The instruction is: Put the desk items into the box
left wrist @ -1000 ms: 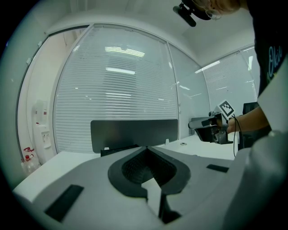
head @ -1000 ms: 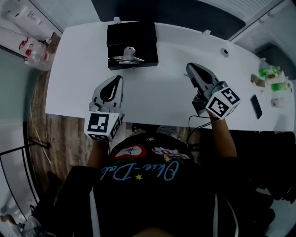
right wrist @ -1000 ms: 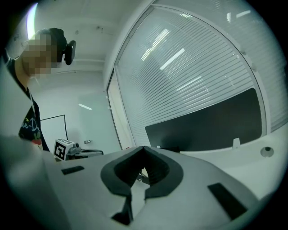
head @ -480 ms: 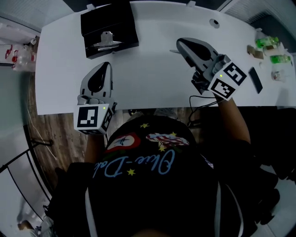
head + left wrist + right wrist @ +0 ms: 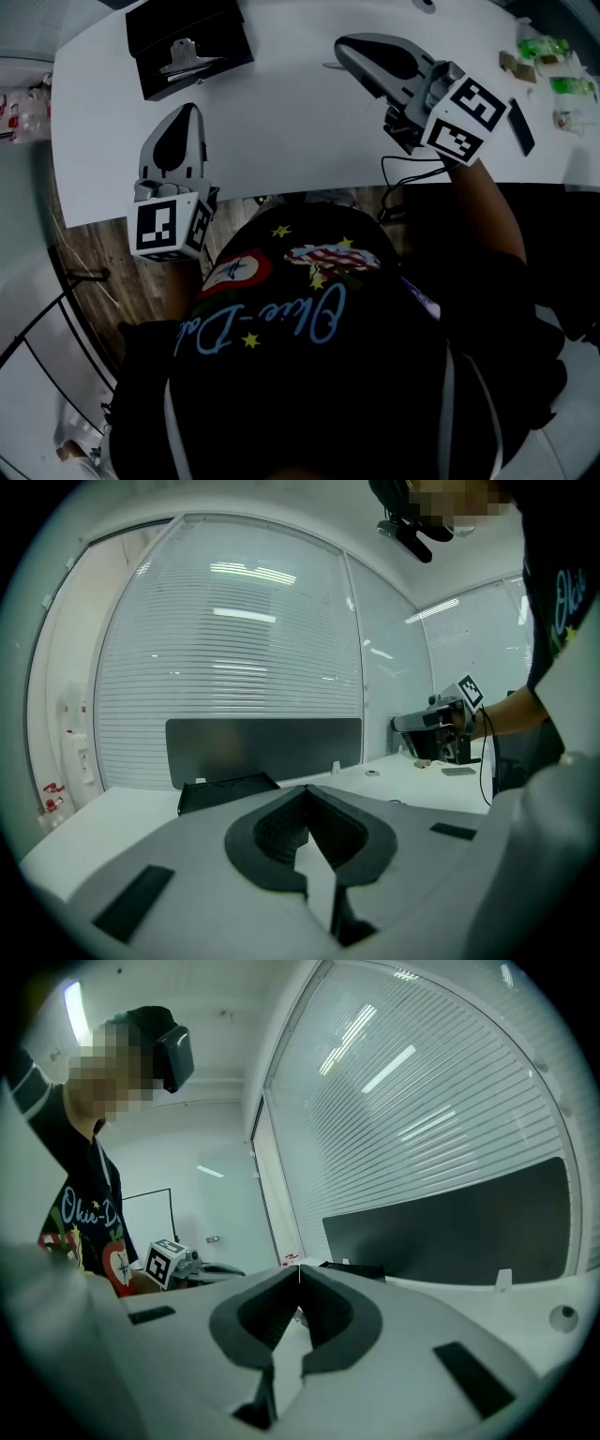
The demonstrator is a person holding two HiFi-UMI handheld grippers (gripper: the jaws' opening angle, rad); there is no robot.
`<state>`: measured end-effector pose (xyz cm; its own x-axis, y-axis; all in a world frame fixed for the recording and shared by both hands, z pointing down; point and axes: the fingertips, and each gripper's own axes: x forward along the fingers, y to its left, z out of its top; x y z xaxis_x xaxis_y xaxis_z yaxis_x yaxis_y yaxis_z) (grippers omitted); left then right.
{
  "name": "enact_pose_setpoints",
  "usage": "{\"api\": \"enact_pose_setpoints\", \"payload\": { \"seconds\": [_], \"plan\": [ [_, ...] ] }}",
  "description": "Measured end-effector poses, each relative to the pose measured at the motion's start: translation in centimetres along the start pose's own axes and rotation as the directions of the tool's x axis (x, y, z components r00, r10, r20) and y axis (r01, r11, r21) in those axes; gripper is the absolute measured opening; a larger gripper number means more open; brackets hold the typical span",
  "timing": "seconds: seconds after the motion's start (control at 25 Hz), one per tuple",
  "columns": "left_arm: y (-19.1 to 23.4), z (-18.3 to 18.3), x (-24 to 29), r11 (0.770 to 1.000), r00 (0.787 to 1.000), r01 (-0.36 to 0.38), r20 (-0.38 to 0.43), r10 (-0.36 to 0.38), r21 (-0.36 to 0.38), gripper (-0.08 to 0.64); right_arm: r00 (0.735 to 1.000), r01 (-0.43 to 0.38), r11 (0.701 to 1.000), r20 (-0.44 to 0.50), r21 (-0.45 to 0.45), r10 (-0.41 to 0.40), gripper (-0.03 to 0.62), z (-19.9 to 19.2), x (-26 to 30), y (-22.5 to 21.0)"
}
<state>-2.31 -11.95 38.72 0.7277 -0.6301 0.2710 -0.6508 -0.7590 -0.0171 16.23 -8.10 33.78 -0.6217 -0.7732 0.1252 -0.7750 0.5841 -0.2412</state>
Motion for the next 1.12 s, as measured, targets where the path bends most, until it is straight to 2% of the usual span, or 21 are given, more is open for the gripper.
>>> {"api": "enact_pose_setpoints", "payload": {
  "seconds": [0.44,0.6,0.88,1.0,1.12],
  "plan": [
    [-1.5,0.5,1.5,1.0,1.0,-0.009,-0.001,0.009,0.007,0.008,1.0,0.019,1.0,-0.016,0.008,-0.019,0.011,-0.8,-1.7,-2.1],
    [-2.6,0.6,2.0,1.0,1.0,-0.015,0.002,0.015,-0.002,0.008,0.997,0.069,0.997,-0.044,-0.022,-0.07,0.011,-1.6,-2.7,-3.4],
    [-4.7,0.7,2.9,0.999,0.999,-0.039,0.0,0.039,-0.022,0.008,0.978,0.155,0.987,-0.135,-0.042,-0.159,0.011,-4.3,-5.4,-7.3],
    [-5.2,0.8,3.3,0.999,0.999,-0.047,-0.001,0.047,-0.012,0.008,0.97,0.158,0.986,-0.18,-0.054,-0.165,0.011,-5.5,-6.1,-8.3],
    [-5.9,1.0,3.7,0.998,0.998,-0.06,0.008,0.061,-0.034,0.008,0.965,0.138,0.988,-0.217,-0.063,-0.149,0.011,-6.5,-6.5,-9.0]
  ]
}}
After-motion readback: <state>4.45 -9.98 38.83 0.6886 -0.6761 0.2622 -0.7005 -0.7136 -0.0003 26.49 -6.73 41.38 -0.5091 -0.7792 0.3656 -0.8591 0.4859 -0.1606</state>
